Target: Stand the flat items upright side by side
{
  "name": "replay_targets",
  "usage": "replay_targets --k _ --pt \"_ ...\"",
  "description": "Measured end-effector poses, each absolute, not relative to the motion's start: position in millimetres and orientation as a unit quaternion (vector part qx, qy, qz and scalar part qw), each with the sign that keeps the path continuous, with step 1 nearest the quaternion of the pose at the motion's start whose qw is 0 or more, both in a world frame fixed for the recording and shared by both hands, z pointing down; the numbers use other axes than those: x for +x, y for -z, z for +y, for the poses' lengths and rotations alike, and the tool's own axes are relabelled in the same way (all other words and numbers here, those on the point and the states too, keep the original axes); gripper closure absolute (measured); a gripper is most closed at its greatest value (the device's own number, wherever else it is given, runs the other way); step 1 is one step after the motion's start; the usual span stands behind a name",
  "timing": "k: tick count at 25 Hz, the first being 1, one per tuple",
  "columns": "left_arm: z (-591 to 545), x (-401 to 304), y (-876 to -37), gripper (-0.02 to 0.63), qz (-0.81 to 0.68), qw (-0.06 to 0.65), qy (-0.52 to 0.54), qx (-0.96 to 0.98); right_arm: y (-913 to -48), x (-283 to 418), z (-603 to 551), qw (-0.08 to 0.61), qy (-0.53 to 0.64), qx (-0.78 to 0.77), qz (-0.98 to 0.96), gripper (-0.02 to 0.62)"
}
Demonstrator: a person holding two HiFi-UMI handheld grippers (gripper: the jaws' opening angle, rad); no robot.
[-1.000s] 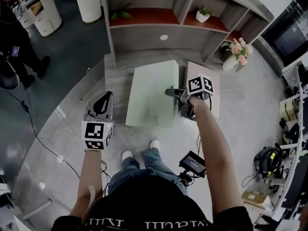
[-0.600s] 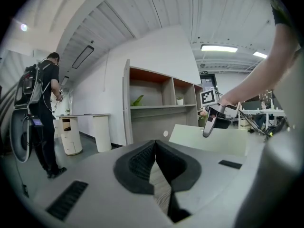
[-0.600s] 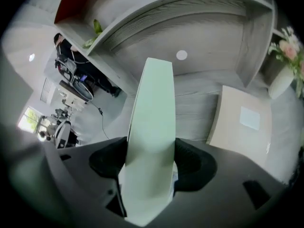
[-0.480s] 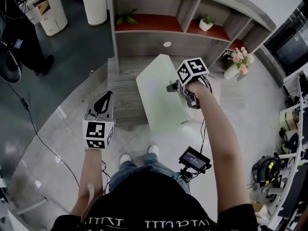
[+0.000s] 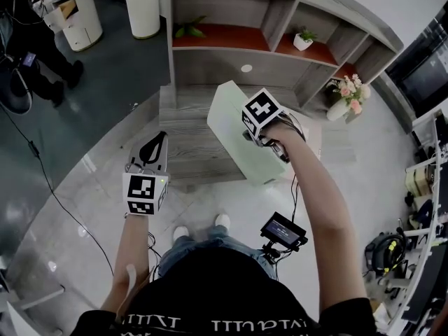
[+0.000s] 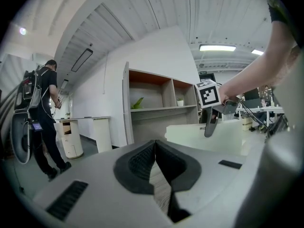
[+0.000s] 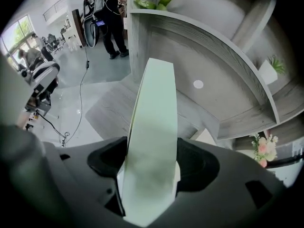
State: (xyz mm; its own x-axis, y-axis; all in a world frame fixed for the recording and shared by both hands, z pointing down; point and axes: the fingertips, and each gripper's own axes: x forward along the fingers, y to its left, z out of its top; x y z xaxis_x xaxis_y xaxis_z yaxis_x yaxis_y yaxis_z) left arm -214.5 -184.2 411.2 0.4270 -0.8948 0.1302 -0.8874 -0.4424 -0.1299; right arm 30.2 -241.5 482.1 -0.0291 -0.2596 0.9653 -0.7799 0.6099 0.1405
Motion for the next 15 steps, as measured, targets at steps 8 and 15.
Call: replay_targets --k 8,15 --pt "-188.7 -213.8 -410.4 0.594 0.530 0.021 0.085 -0.844 -482.5 17.9 -245.6 0.552 -0.263 0.350 -0.709 0.245" --pt "-181.5 -232.5 -415.9 0.594 0.553 0.010 0.089 -0.828 -490.6 -1.6 -277.1 0.560 -0.269 0.335 -0.708 0.241"
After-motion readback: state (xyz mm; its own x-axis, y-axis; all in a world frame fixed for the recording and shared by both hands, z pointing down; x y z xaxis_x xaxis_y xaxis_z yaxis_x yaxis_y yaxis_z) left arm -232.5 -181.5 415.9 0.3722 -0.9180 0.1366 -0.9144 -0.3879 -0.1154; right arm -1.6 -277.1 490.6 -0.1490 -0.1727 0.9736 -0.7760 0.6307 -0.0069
